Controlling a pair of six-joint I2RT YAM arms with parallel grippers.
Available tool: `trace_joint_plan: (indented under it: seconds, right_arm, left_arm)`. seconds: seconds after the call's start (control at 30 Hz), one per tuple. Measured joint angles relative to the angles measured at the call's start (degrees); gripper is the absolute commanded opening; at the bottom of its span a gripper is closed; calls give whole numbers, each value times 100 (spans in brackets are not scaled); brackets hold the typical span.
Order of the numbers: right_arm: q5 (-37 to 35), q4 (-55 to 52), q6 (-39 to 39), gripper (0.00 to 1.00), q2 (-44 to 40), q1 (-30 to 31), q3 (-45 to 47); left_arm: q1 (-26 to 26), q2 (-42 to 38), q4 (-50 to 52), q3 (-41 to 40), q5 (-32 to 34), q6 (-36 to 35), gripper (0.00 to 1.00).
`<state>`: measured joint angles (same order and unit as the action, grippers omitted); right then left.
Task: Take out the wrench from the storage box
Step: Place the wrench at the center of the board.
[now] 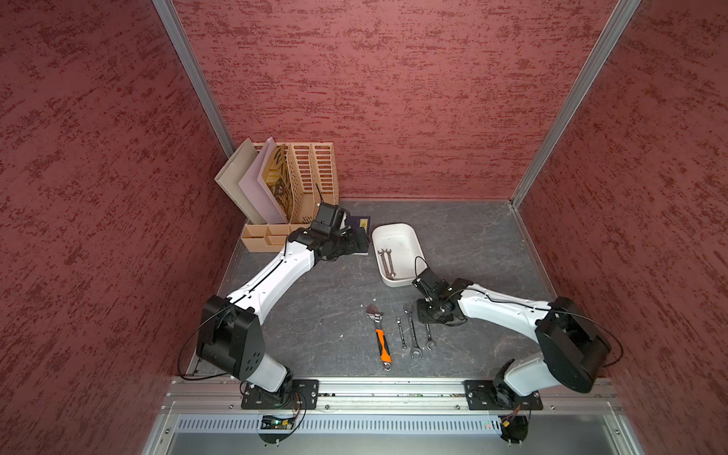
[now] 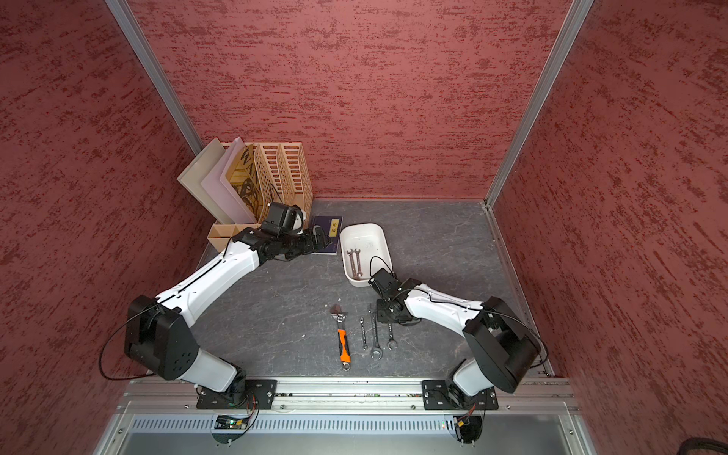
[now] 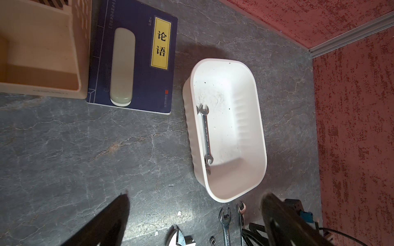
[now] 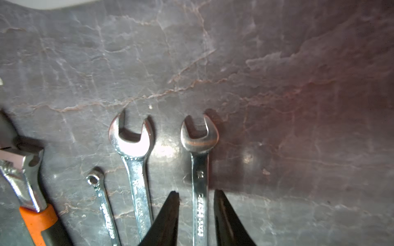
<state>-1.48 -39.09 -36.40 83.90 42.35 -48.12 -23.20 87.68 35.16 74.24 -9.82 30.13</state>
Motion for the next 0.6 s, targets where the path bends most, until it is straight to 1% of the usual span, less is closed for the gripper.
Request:
trace_joint_plan:
  seconds: [0.1, 0.2, 0.3, 0.47, 0.6]
  right_arm:
    - [-66, -396, 157, 36, -164, -2, -549]
    - [-146, -584, 422, 36, 61, -4, -1521]
    - [-149, -629, 734, 35, 739, -79, -2588]
    - [4, -643, 1217, 33, 2291, -271, -4199]
    - [131, -758, 1510, 32, 3379, -450, -5193]
  left_arm:
    - [13, -11, 0, 0, 9, 0, 100]
    - [50, -13, 0, 0, 9, 0, 100]
    - [131, -13, -2, 0, 2, -2, 100]
    - [278, -7, -2, 0, -22, -2, 100]
    - [350, 39, 7, 0, -22, -50, 100]
